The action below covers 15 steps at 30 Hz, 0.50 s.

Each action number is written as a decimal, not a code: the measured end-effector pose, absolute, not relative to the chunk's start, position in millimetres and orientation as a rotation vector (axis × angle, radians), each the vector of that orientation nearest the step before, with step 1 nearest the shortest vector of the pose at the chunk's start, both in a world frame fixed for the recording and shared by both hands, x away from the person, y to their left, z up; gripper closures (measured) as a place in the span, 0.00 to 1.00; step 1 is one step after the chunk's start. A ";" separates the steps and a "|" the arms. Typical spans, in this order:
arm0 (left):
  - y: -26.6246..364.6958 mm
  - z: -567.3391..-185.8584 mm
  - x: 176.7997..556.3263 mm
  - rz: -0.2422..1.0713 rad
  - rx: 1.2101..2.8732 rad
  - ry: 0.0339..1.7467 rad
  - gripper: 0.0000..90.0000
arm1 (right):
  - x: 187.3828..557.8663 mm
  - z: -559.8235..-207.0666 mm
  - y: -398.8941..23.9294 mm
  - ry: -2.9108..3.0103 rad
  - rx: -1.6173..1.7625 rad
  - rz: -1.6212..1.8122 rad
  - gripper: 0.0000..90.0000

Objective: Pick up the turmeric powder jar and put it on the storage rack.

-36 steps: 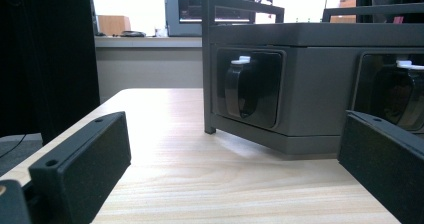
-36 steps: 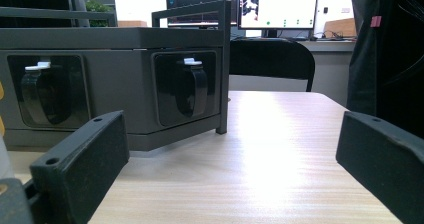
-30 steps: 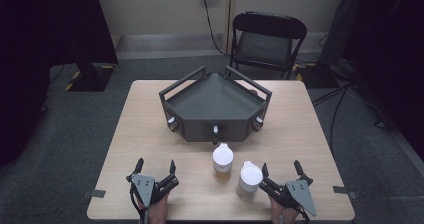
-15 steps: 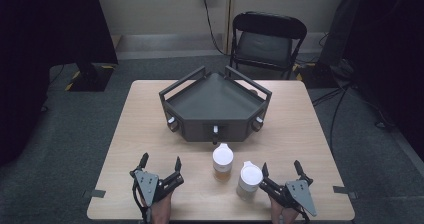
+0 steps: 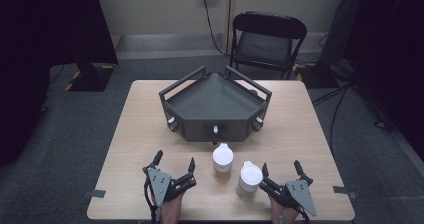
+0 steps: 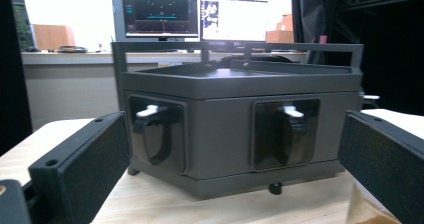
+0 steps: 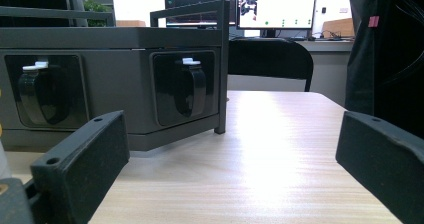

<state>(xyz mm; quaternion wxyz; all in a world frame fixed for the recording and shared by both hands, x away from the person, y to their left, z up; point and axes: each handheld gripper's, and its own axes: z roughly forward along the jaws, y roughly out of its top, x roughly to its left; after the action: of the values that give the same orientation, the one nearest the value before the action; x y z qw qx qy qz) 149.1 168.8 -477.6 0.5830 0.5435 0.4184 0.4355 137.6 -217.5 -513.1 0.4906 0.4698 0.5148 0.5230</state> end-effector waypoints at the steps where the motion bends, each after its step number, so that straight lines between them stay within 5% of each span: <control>1: 168.4 -477.3 149.6 1.009 1.269 0.970 0.00 | 137.6 -513.1 -217.5 1.250 1.141 1.270 0.00; 15: 158.1 -464.8 156.6 0.938 1.292 0.898 0.00 | 137.7 -513.0 -217.4 1.251 1.141 1.269 0.00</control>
<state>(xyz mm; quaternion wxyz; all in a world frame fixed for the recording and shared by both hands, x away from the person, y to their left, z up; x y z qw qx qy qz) 156.6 158.1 -464.8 0.6091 0.5596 0.3887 0.4060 137.7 -217.4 -513.0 0.4908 0.4698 0.5151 0.5226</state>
